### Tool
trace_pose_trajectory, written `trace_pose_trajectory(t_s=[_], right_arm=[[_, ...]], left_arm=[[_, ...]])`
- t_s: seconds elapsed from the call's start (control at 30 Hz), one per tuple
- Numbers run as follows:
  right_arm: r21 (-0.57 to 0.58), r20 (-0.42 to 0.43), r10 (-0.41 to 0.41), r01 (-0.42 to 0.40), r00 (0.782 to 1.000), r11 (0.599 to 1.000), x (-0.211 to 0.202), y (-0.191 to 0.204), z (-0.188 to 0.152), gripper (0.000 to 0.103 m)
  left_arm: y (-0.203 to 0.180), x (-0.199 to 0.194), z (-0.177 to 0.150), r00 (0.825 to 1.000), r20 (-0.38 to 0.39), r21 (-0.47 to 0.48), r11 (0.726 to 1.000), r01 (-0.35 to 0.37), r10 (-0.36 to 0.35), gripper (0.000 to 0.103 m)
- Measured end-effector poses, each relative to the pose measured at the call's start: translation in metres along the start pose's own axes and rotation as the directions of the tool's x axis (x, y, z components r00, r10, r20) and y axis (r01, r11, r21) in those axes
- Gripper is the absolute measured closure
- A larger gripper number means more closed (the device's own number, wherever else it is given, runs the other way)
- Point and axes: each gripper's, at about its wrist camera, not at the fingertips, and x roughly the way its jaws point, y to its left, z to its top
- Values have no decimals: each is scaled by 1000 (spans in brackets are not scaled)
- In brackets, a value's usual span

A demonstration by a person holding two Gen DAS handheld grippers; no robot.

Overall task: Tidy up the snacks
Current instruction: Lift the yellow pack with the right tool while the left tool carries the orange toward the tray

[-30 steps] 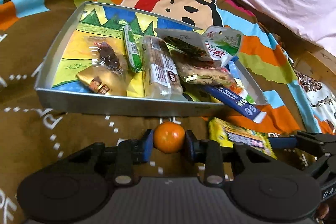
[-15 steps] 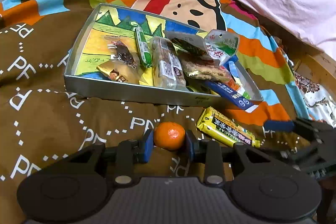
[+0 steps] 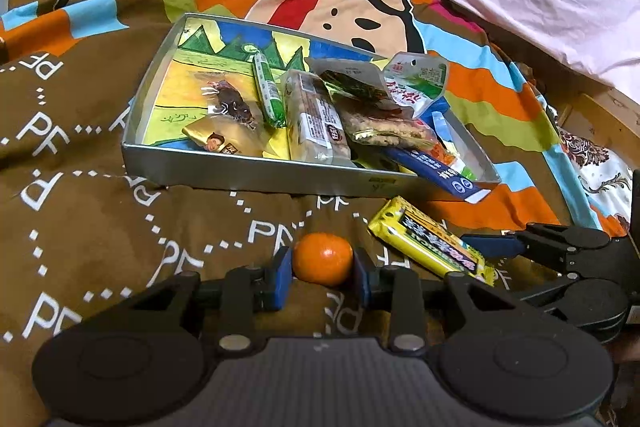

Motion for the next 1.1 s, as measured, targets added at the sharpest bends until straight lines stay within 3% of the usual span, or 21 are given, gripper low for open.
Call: trace_pose_trajectory(t_s=[0.07, 0.13, 0.47, 0.63, 0.7, 0.77, 0.83, 1.1], right_arm=[[-1, -2, -21, 21, 1000, 1000, -2, 5, 0, 35], [-4, -6, -43, 43, 999, 999, -7, 11, -1, 50], [-50, -47, -84, 81, 995, 995, -30, 30, -9, 50], [-56, -28, -74, 72, 997, 996, -27, 32, -12, 37], [-63, -22, -69, 68, 997, 996, -20, 32, -12, 36], [-64, -17, -68, 66, 998, 996, -16, 33, -10, 40], [-74, -11, -79, 78, 997, 994, -18, 36, -9, 52], [-190, 24, -137, 139, 990, 972, -35, 58, -14, 53]], left_arm=[[-1, -4, -3, 1000, 1, 0, 1000, -3, 3, 67], [-3, -9, -6, 1000, 1, 4, 1000, -5, 5, 67], [-14, -33, -25, 1000, -23, 36, 999, -20, 21, 67], [-13, -31, -27, 999, -40, 36, 999, -22, 24, 67], [-12, -30, -28, 999, -45, 40, 999, -21, 23, 67], [-13, -30, -30, 999, -43, 60, 998, -25, 27, 67], [-17, -31, -31, 999, -35, 81, 996, -32, 35, 67], [-21, -50, -32, 999, -3, 66, 997, -32, 33, 68]])
